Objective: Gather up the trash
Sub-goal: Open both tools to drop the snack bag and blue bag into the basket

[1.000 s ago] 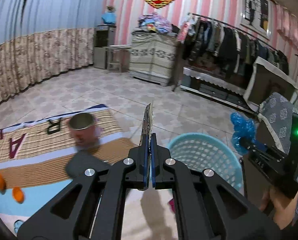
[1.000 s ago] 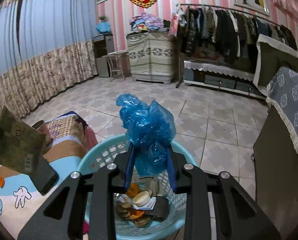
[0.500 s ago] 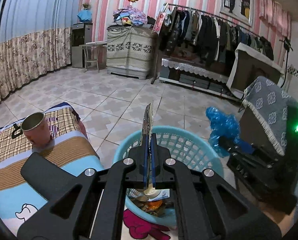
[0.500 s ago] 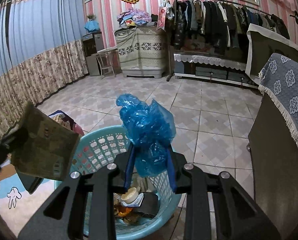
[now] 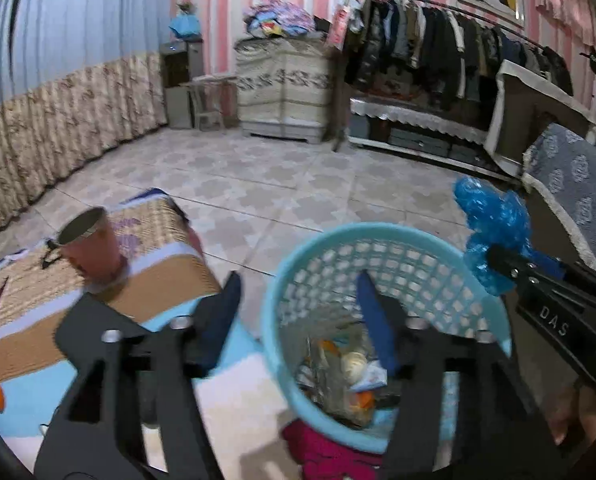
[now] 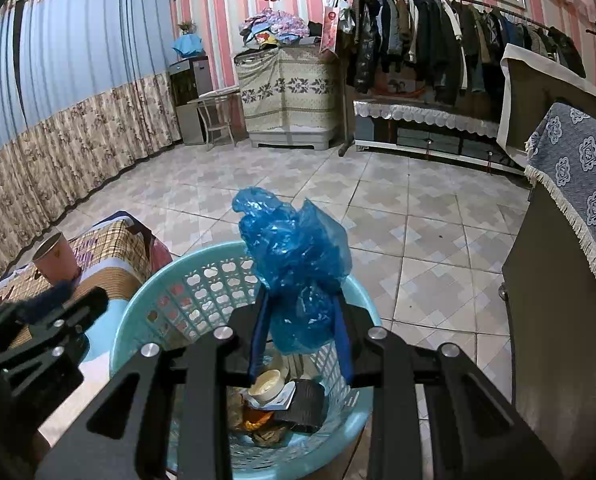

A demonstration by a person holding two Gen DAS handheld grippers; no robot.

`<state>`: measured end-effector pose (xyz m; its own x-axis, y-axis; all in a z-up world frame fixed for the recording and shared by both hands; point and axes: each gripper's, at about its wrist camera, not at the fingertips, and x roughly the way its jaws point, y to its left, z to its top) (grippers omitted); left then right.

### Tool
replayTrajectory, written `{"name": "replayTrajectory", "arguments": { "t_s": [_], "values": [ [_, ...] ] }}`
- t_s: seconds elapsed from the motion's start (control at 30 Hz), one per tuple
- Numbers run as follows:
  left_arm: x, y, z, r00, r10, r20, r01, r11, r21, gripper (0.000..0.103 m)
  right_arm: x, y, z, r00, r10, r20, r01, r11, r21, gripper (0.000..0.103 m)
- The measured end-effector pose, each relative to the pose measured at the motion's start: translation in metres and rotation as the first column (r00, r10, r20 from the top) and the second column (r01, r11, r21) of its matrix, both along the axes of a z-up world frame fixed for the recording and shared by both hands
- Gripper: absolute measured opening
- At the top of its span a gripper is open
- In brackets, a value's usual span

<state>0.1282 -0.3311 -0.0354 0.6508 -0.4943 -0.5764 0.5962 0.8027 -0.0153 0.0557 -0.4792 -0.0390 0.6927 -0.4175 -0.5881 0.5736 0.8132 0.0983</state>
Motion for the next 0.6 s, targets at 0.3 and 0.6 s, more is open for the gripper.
{"name": "replayTrajectory", "arguments": {
  "t_s": [0.3,0.6],
  "values": [
    [0.006,0.034,0.008,0.994,0.107,0.033,-0.108,0.994,0.030,0.097,0.020,0.016,-0.015,0.999,0.035,-0.021,-0.035,0.999,0.005,0.032],
    [0.017,0.077,0.017,0.977,0.211,0.016,-0.211,0.977,0.001,0.097,0.045,0.023,-0.035,0.996,0.051,-0.076,-0.050,0.999,0.016,0.055]
  ]
}}
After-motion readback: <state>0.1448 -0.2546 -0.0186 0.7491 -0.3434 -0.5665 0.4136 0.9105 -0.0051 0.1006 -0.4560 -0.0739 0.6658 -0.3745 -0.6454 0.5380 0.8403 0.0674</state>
